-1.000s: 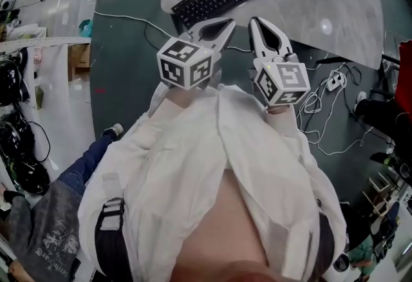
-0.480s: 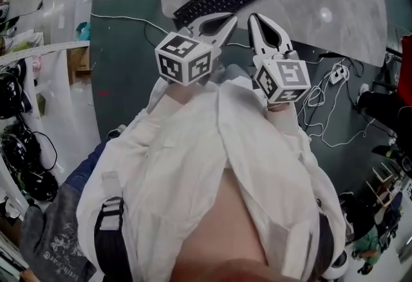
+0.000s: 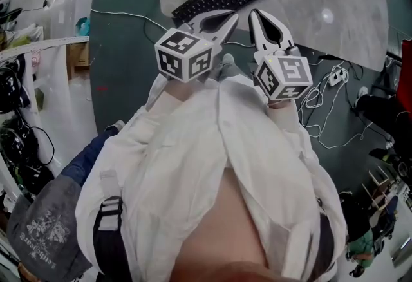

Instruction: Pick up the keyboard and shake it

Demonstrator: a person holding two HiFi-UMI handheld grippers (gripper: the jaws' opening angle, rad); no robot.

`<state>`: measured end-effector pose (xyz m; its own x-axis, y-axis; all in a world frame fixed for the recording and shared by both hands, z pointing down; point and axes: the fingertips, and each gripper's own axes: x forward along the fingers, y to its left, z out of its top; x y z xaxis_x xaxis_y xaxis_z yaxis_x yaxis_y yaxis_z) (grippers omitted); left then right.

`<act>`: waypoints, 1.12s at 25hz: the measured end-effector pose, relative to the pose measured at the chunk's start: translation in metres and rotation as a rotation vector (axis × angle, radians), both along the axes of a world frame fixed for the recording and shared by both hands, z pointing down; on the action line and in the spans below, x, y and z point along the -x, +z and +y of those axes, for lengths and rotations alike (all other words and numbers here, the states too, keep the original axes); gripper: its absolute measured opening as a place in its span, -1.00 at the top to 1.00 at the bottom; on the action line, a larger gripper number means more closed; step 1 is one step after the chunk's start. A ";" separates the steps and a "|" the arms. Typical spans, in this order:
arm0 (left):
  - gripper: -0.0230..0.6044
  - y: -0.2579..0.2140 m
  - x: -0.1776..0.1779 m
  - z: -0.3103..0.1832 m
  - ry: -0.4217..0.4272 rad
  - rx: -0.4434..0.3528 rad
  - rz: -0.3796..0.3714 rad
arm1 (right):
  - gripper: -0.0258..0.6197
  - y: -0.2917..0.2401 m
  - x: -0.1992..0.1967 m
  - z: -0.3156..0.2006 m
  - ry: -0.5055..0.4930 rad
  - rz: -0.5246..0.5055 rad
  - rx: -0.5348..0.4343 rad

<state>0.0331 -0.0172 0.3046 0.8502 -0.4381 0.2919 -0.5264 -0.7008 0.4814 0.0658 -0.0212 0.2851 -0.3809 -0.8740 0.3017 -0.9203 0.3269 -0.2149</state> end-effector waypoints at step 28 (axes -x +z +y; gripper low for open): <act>0.88 0.031 0.021 -0.013 -0.159 0.102 -0.015 | 0.83 0.036 0.022 -0.016 -0.173 -0.011 0.102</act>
<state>0.0125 -0.0302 0.3359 0.7678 -0.5344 0.3534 -0.6343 -0.5562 0.5370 0.0439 -0.0373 0.3207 -0.5268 -0.7602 0.3803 -0.8495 0.4563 -0.2648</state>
